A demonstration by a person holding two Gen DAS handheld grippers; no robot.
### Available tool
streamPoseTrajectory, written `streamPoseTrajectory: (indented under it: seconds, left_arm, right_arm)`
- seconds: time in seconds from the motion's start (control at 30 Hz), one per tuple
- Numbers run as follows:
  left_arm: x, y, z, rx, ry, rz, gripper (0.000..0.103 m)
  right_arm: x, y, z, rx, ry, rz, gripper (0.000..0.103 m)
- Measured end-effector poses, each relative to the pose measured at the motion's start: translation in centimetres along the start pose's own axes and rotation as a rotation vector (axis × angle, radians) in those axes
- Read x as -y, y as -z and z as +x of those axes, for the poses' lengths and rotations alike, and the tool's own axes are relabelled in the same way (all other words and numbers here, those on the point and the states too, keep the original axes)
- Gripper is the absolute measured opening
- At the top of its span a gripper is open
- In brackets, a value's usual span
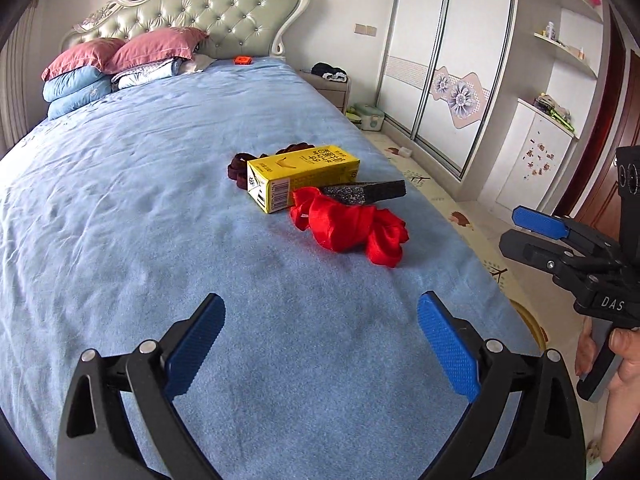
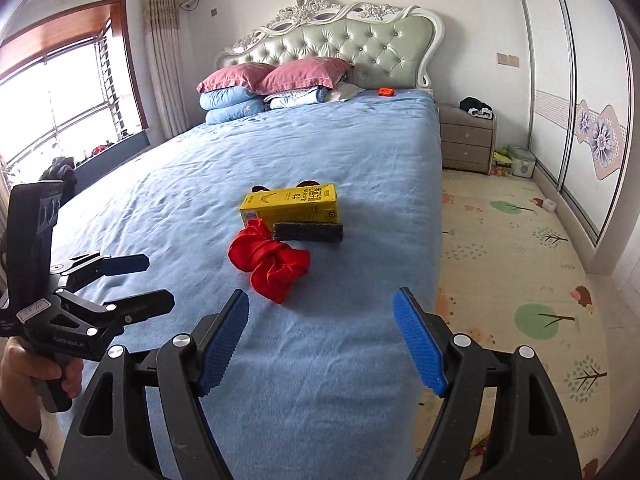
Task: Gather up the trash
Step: 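Grasp the black scrub sponge with the right tool while the left tool grasps the red cloth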
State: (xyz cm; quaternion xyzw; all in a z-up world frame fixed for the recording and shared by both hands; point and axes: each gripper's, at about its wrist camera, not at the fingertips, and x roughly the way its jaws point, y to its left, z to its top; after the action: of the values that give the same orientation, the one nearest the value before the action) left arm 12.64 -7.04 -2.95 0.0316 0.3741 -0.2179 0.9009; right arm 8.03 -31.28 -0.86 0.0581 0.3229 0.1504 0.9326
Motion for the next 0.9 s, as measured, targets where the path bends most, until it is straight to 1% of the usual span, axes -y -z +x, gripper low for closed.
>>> streamPoseTrajectory:
  seconds: [0.2, 0.27, 0.33, 0.4, 0.43, 0.53, 0.6, 0.73, 0.8, 0.83, 0.9]
  left_arm:
    - [0.0, -1.5, 2.1, -0.018, 0.01, 0.025, 0.097]
    - [0.1, -1.9, 2.9, -0.032, 0.025, 0.029, 0.097]
    - [-0.2, -2.1, 3.8, -0.05, 0.048, 0.009, 0.097]
    - [-0.5, -2.3, 4.6, -0.062, 0.059, -0.007, 0.097]
    - [-0.5, -2.3, 4.8, -0.064, 0.061, -0.008, 0.097]
    - [-0.5, -2.6, 5.2, -0.064, 0.063, -0.008, 0.097]
    - [-0.4, -2.7, 5.4, -0.067, 0.065, 0.0, 0.097]
    - [-0.3, -2.8, 5.5, -0.072, 0.06, 0.012, 0.097]
    - [-0.3, -2.8, 5.6, -0.076, 0.063, 0.009, 0.097]
    - [-0.3, -2.8, 5.7, -0.078, 0.065, 0.006, 0.097]
    - [-0.4, -2.8, 5.8, -0.082, 0.067, 0.005, 0.097]
  right_arm:
    - [1.0, -1.2, 3.0, -0.007, -0.014, 0.023, 0.071]
    - [1.1, -1.7, 4.1, -0.02, 0.007, -0.006, 0.071]
    - [1.2, -2.1, 5.4, -0.039, 0.027, -0.051, 0.071]
    - [1.6, -2.3, 6.9, -0.07, 0.049, -0.092, 0.068]
    - [1.9, -2.5, 7.8, -0.09, 0.058, -0.107, 0.064]
    - [2.7, -2.7, 10.1, -0.133, 0.062, -0.145, 0.058]
    - [2.1, -2.9, 10.9, -0.125, 0.06, -0.221, 0.058]
    - [-1.1, -2.4, 11.4, -0.06, 0.175, -0.505, 0.06]
    - [-2.4, -2.1, 11.8, -0.034, 0.217, -0.63, 0.06]
    - [-2.8, -2.0, 11.9, -0.028, 0.215, -0.671, 0.061]
    - [-3.4, -2.0, 12.1, -0.026, 0.199, -0.712, 0.062]
